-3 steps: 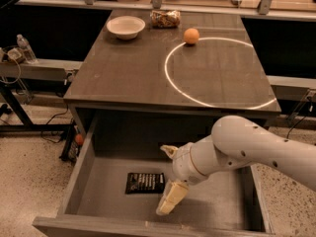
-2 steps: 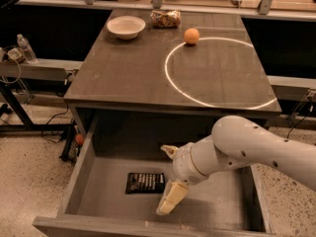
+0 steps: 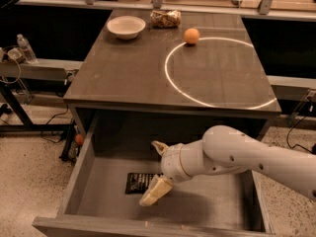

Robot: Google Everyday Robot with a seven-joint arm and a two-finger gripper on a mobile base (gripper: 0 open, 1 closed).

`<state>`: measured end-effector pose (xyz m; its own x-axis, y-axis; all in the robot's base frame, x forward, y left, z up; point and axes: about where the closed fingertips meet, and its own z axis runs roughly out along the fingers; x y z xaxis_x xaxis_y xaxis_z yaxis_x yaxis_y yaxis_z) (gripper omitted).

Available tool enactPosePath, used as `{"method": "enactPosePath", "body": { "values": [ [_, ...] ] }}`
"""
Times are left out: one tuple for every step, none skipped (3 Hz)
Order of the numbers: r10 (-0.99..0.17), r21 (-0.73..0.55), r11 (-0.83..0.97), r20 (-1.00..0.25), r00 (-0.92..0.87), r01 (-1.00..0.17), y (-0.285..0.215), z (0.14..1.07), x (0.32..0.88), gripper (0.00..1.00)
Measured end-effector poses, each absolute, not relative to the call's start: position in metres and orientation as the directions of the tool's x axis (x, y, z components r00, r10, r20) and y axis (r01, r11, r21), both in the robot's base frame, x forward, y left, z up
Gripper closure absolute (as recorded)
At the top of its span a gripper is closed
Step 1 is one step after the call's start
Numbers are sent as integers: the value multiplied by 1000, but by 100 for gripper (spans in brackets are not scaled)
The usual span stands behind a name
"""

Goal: Pick rxbar chocolate from top drawer and place on counter

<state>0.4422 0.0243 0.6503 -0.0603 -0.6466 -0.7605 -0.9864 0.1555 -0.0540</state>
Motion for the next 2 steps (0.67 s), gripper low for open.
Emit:
{"method": "enactPosePath", "body": {
  "values": [
    [-611,-56,209,-787,-86,-976,40,626,458,0],
    [-607,-55,238,-788,-104,-970,42,612,461,0]
  ]
}}
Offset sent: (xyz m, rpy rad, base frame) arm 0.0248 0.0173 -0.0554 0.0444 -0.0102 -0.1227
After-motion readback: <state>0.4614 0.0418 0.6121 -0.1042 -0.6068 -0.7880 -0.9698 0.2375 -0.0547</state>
